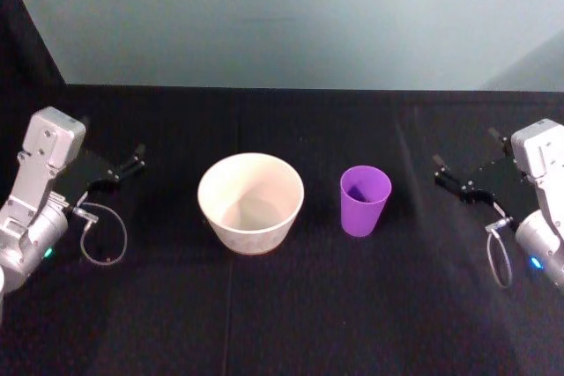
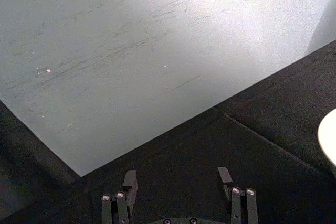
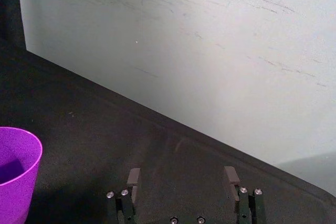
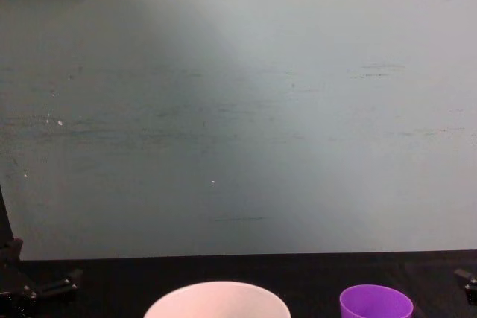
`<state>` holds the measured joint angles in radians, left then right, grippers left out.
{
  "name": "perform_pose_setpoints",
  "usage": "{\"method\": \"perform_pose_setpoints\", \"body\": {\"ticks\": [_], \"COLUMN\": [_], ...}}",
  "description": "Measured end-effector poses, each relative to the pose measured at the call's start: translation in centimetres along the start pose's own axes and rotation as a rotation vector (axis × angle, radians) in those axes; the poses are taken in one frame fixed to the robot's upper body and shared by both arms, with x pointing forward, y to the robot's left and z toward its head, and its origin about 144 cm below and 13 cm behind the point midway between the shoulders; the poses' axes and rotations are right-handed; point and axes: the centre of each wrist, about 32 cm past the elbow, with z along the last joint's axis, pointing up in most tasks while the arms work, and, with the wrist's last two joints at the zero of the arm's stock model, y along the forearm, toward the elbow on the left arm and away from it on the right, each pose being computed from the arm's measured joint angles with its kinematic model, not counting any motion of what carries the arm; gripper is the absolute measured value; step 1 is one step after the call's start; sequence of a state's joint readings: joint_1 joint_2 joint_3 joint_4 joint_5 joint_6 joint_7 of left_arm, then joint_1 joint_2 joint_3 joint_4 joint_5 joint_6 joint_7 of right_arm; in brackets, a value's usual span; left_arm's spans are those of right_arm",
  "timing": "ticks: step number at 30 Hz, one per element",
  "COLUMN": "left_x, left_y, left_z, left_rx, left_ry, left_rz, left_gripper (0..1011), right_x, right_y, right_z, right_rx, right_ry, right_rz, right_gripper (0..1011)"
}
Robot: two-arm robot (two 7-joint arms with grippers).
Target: Pick up the cup and pour the mung beans from the cup into the bowl.
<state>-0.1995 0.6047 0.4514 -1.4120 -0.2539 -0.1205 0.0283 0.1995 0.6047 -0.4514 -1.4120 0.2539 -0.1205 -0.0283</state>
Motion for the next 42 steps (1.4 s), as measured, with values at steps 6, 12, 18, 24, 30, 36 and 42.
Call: {"method": "perform_pose_setpoints", "body": {"ticks": [6, 12, 18, 24, 30, 36, 42], "left_x": [0.0, 0.0, 0.0, 0.0, 0.0, 0.0, 0.0], "left_y": [0.0, 0.0, 0.0, 0.0, 0.0, 0.0, 0.0], "left_z": [0.0, 0.0, 0.0, 0.0, 0.0, 0.0, 0.0], "left_rx": [0.0, 0.0, 0.0, 0.0, 0.0, 0.0, 0.0], "left_ry": [0.0, 0.0, 0.0, 0.0, 0.0, 0.0, 0.0], "left_rz": [0.0, 0.0, 0.0, 0.0, 0.0, 0.0, 0.0], "left_gripper": [1000, 1000, 1000, 1000, 1000, 1000, 1000], "right_x": [0.0, 0.0, 0.0, 0.0, 0.0, 0.0, 0.0], "right_y": [0.0, 0.0, 0.0, 0.0, 0.0, 0.0, 0.0], "right_z": [0.0, 0.0, 0.0, 0.0, 0.0, 0.0, 0.0], "right_rx": [0.0, 0.0, 0.0, 0.0, 0.0, 0.0, 0.0], "right_ry": [0.0, 0.0, 0.0, 0.0, 0.0, 0.0, 0.0], "right_rz": [0.0, 0.0, 0.0, 0.0, 0.0, 0.0, 0.0], "right_gripper": [1003, 1003, 1003, 1003, 1003, 1003, 1003]}}
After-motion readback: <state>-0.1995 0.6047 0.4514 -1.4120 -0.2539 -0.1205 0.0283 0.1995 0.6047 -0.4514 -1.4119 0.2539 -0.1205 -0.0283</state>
